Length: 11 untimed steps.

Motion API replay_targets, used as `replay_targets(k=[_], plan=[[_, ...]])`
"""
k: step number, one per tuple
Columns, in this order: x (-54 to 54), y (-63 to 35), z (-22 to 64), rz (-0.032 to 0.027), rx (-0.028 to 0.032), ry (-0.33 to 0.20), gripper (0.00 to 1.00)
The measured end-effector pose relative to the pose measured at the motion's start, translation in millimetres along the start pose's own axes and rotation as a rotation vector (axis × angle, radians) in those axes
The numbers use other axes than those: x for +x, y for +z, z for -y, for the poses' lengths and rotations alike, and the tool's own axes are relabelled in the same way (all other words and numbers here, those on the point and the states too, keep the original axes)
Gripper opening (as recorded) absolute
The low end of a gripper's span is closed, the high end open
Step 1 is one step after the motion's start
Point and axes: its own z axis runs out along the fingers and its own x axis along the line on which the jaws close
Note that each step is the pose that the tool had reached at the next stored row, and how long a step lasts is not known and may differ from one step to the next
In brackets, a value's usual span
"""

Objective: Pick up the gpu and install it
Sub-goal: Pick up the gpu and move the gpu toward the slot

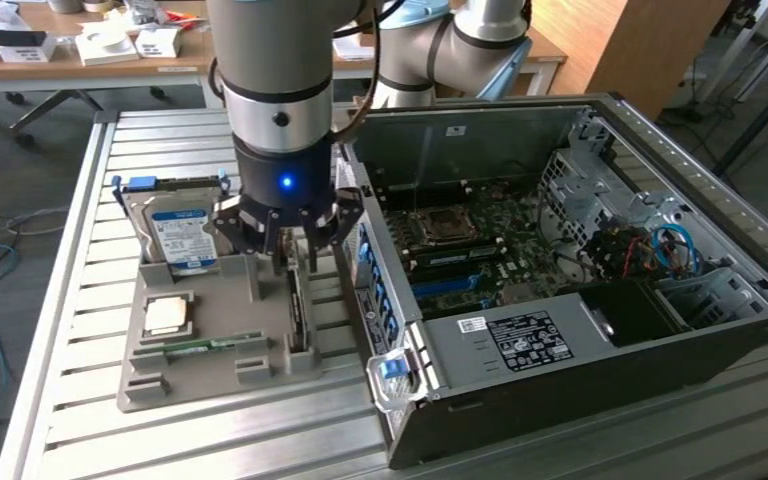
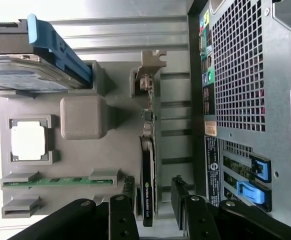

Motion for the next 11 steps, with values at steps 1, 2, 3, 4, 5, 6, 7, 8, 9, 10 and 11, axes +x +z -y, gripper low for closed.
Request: replay_targets(k=[1,2,3,4,5,6,7,8,9,10,11], plan=[[0.0,1.8,0.1,0.0000,0.0000,0.000,0.43],[0.1,3.5,0.1,0.0001,-0.0001,0.000,0.43],[0.1,5.2,0.2,0.0000,-0.0001,0.000,0.43],[0.1,6.6,0.3,0.0000,0.0000,0.000,0.43],[0.2,7.9,0.4,0.0000,0.0000,0.000,0.43],[0.2,9.1,0.4,0.0000,-0.0001,0.000,0.43],[0.2,10.2,0.5,0.0000,0.0000,0.000,0.43],[0.2,11.2,0.5,0.0000,0.0000,0.000,0.43],[0.3,12.2,0.6,0.0000,0.0000,0.000,0.43],[0.3,13.4,0.6,0.0000,0.0000,0.000,0.43],[0.3,14.6,0.7,0.0000,-0.0001,0.000,0.43]])
